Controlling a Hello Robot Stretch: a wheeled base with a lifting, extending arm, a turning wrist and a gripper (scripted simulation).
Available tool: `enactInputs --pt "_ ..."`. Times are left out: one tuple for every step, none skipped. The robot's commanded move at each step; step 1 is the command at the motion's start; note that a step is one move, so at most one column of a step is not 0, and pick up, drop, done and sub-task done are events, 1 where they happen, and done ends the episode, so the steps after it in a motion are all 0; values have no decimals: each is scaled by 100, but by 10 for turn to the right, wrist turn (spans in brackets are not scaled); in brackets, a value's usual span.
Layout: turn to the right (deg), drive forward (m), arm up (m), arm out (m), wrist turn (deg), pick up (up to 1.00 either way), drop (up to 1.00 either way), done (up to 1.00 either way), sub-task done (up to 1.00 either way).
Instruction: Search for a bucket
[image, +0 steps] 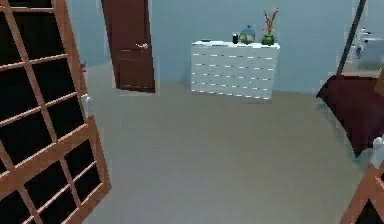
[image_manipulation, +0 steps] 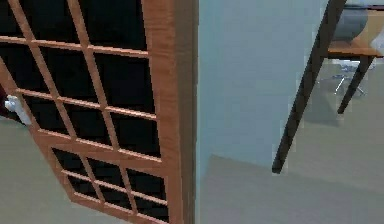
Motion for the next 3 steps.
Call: enactInputs --pt "-60 0 0 0 0 0 0 0 0" --pt "0 100 0 0 0 0 0 0 0" --pt "0 40 0 0 0 0 0 0 0"
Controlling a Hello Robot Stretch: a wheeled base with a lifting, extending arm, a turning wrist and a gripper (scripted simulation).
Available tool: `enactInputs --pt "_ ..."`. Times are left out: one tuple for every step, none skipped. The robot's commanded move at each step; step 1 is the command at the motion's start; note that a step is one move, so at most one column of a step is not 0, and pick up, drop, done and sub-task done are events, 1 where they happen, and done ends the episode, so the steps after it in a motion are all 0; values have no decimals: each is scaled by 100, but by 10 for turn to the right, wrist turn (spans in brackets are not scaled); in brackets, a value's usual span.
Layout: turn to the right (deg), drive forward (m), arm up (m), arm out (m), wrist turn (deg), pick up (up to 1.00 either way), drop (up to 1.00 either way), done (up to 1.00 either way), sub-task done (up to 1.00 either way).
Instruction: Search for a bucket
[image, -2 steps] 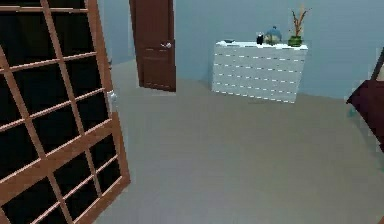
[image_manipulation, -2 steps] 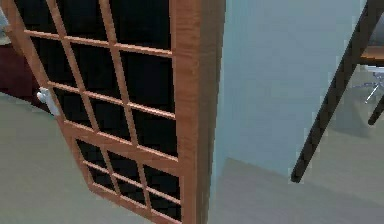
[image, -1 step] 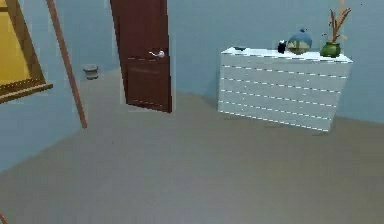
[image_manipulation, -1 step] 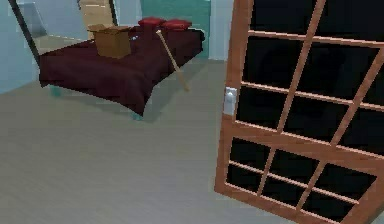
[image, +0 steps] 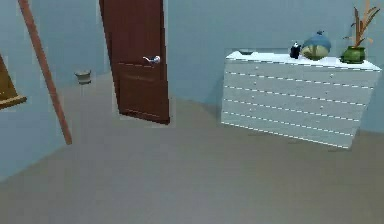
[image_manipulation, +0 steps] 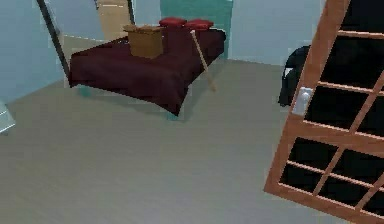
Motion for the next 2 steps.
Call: enactInputs --pt "-210 0 0 0 0 0 0 0 0" --pt "0 100 0 0 0 0 0 0 0"
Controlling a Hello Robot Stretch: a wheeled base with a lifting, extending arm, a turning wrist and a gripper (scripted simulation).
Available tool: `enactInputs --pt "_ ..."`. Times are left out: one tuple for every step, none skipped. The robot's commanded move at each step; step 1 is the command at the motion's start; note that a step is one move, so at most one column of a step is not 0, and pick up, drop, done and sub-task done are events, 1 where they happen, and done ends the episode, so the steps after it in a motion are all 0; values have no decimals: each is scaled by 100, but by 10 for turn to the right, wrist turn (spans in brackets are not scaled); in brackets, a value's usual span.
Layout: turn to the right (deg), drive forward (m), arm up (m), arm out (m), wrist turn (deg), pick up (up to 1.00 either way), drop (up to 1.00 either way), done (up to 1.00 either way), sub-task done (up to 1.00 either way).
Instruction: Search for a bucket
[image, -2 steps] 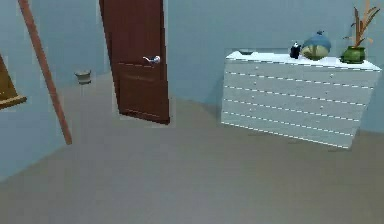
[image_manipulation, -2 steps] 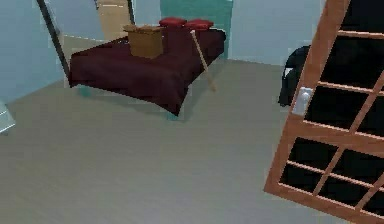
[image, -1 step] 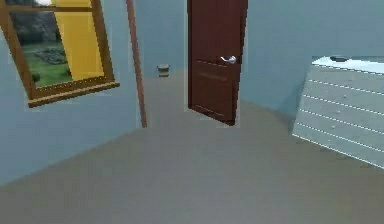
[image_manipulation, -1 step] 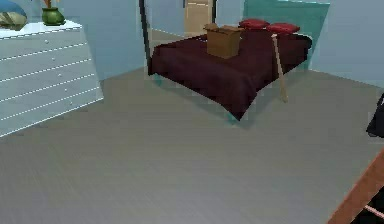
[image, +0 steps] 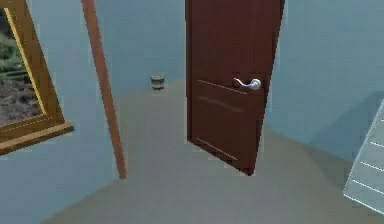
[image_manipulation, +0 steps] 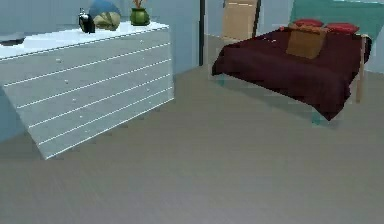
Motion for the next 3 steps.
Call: enactInputs --pt "0 100 0 0 0 0 0 0 0" --pt "-60 0 0 0 0 0 0 0 0" --pt "0 70 0 0 0 0 0 0 0"
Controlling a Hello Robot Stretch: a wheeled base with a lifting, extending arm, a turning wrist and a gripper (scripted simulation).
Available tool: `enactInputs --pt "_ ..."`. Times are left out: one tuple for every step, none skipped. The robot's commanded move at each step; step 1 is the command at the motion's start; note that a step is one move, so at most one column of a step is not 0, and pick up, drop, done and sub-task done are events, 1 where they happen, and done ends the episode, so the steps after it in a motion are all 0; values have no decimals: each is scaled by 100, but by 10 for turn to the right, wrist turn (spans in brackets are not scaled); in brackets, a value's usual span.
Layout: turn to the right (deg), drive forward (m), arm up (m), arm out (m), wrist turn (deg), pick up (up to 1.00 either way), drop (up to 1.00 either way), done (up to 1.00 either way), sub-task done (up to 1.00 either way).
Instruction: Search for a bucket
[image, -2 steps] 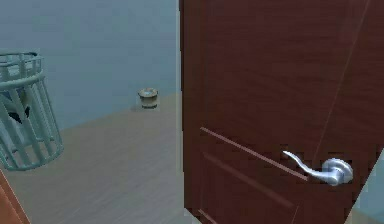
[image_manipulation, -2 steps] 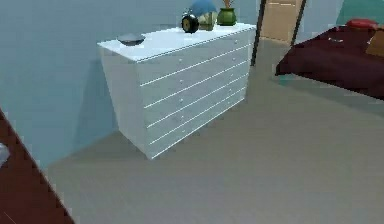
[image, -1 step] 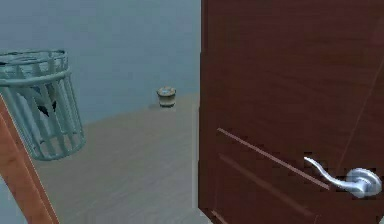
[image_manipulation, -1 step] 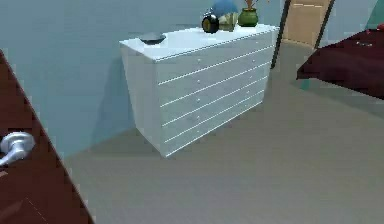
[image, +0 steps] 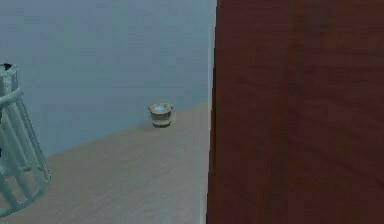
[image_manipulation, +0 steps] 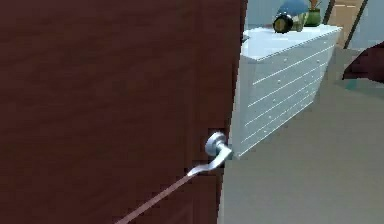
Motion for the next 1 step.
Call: enactInputs --pt "-360 0 0 0 0 0 0 0 0"
